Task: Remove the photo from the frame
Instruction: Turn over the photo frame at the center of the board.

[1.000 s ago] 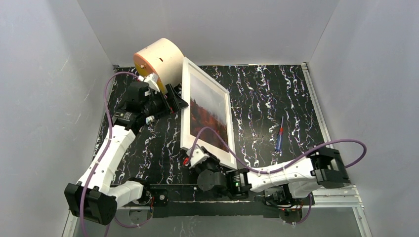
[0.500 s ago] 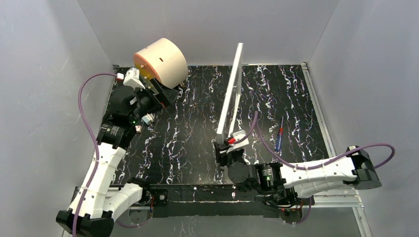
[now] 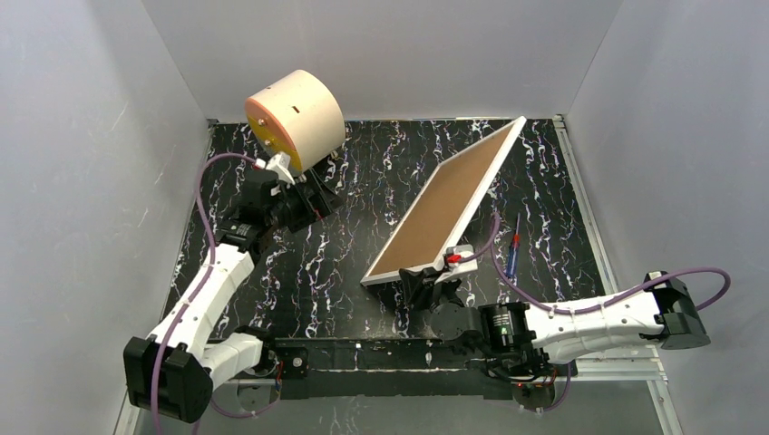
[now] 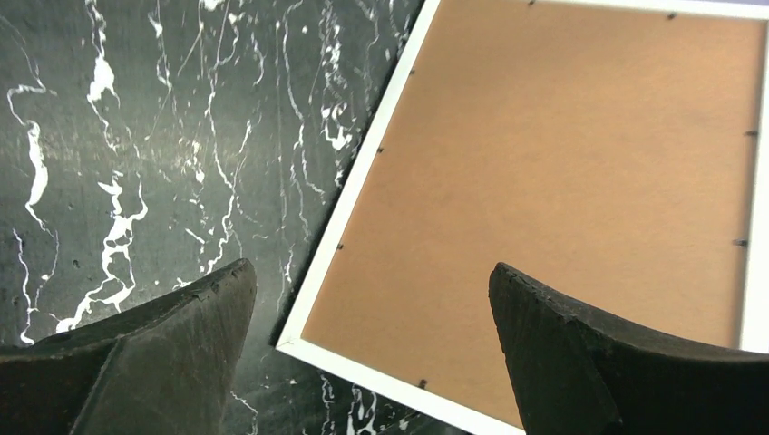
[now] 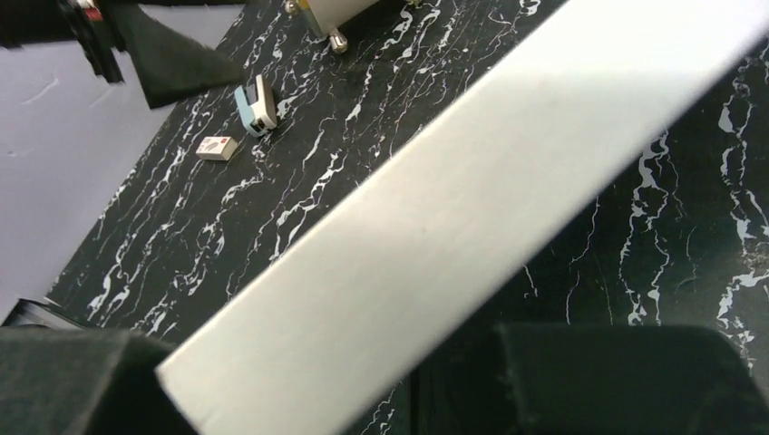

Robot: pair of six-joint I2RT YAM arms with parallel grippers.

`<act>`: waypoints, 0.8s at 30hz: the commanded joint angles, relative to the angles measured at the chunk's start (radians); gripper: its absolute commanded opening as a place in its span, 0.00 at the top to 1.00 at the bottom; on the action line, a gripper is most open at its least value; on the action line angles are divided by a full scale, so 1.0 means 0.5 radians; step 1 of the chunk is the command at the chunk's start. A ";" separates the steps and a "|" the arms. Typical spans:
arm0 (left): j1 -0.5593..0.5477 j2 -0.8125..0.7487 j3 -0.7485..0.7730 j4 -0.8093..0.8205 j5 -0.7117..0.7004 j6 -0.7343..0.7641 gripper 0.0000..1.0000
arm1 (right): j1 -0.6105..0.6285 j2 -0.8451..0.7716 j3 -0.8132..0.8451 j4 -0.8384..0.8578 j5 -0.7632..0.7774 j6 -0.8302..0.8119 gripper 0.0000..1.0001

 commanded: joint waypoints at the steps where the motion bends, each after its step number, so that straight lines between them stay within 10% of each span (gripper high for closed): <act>1: 0.003 0.046 -0.152 0.140 0.126 0.027 0.02 | 0.008 -0.075 -0.087 0.087 -0.099 0.278 0.88; 24: 0.003 0.326 -0.647 0.473 0.231 0.084 0.02 | 0.008 -0.438 -0.544 0.491 -0.539 0.471 0.84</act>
